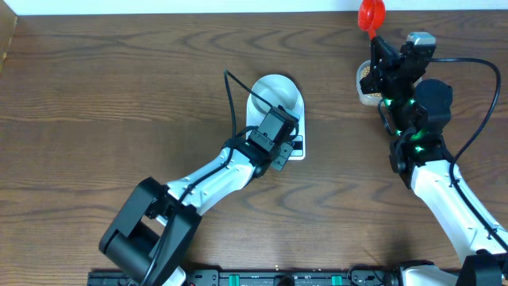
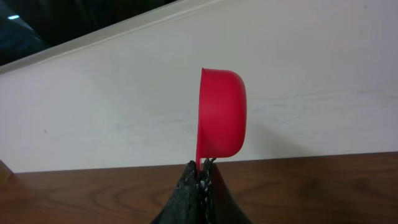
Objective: Scoop item into bowl and weigh 50g on scale
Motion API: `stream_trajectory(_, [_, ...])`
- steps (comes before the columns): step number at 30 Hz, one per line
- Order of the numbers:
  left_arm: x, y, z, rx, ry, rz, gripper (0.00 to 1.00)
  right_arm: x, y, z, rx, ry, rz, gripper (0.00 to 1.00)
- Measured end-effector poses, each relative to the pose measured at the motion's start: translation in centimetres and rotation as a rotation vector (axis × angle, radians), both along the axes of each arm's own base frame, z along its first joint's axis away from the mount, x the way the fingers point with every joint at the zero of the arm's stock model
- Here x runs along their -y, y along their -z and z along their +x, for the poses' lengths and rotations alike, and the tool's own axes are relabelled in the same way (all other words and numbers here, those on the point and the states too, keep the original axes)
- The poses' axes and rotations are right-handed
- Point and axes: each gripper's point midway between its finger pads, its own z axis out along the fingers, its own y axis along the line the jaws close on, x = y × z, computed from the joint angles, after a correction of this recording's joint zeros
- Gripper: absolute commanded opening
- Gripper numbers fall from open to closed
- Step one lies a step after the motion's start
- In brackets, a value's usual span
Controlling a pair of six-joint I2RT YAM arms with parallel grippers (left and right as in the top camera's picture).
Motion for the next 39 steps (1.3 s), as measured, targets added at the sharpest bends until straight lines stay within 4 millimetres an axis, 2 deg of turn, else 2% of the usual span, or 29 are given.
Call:
stream_trajectory(7, [0.8,0.1,0.8,0.026,0.004,-0.028,0.07,0.0,0.0,0.0,0.0,0.001,0.0,0.01])
stream_trajectory(20, [1.1,0.5,0.8,0.021,0.011,-0.038,0.07,0.0,0.0,0.0,0.0,0.0,0.0,0.01])
stream_trajectory(26, [1.1,1.8,0.7,-0.001,0.013,-0.025,0.07,0.0,0.0,0.0,0.0,0.0,0.0,0.01])
stream_trajectory(39, [1.3,1.8,0.8,-0.001,0.02,-0.03,0.07,-0.3,0.0,-0.1,0.0,-0.02,0.0,0.01])
